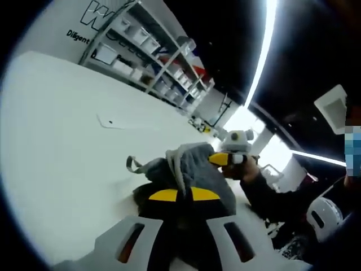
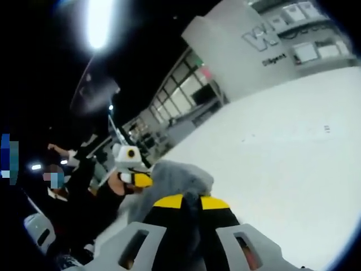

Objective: Open the folded towel by lifting each exposed corner and separating the folded layers until the towel lies flat within the target outline without major curled edges

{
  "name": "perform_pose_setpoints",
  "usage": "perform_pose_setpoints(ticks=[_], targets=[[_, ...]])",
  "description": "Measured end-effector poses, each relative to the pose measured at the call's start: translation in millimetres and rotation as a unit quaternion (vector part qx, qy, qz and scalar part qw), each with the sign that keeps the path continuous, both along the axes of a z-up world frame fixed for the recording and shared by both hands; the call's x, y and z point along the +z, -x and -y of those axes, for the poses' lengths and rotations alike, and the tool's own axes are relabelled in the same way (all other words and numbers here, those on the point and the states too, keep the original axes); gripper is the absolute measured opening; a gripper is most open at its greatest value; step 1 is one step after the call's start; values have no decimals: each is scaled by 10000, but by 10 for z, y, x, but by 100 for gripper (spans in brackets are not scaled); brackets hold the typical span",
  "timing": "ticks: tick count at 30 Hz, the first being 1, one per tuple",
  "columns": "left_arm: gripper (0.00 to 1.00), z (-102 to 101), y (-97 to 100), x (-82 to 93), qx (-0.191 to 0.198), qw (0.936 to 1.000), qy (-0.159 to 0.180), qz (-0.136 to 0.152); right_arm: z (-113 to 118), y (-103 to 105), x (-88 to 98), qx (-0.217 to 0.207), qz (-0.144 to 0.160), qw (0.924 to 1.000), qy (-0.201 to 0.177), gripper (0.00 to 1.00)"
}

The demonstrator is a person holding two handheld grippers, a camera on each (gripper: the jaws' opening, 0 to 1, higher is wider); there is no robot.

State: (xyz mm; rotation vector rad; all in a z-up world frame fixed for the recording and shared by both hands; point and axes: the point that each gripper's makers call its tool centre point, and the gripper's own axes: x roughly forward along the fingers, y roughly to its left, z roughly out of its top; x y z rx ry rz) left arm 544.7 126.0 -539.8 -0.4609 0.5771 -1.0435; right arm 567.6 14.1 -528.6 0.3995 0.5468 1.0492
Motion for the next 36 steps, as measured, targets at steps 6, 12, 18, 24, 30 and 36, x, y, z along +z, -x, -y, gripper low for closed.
perform_pose_setpoints(ticks=[6, 12, 18, 24, 30, 36], targets=[[2, -42, -39, 31, -5, 10000, -6, 76, -9, 29, 24, 17, 34, 10000, -10, 4], [2, -58, -44, 49, -16, 9999, 0, 107, -31, 42, 36, 39, 88, 10000, 17, 3], [2, -38, -21, 73, -2, 9999, 13, 153, -33, 58, 97, 81, 211, 9997, 5, 4], [3, -57, -30, 91, 16, 9999, 28, 156, -23, 54, 137, 117, 344, 9993, 16, 4], [2, -126, -76, 134, 4, 9997, 7, 255, -25, 85, 169, 152, 402, 9991, -6, 4], [2, -172, -97, 193, -11, 9993, 40, 378, -40, 137, 222, 178, 513, 9985, -28, 4]])
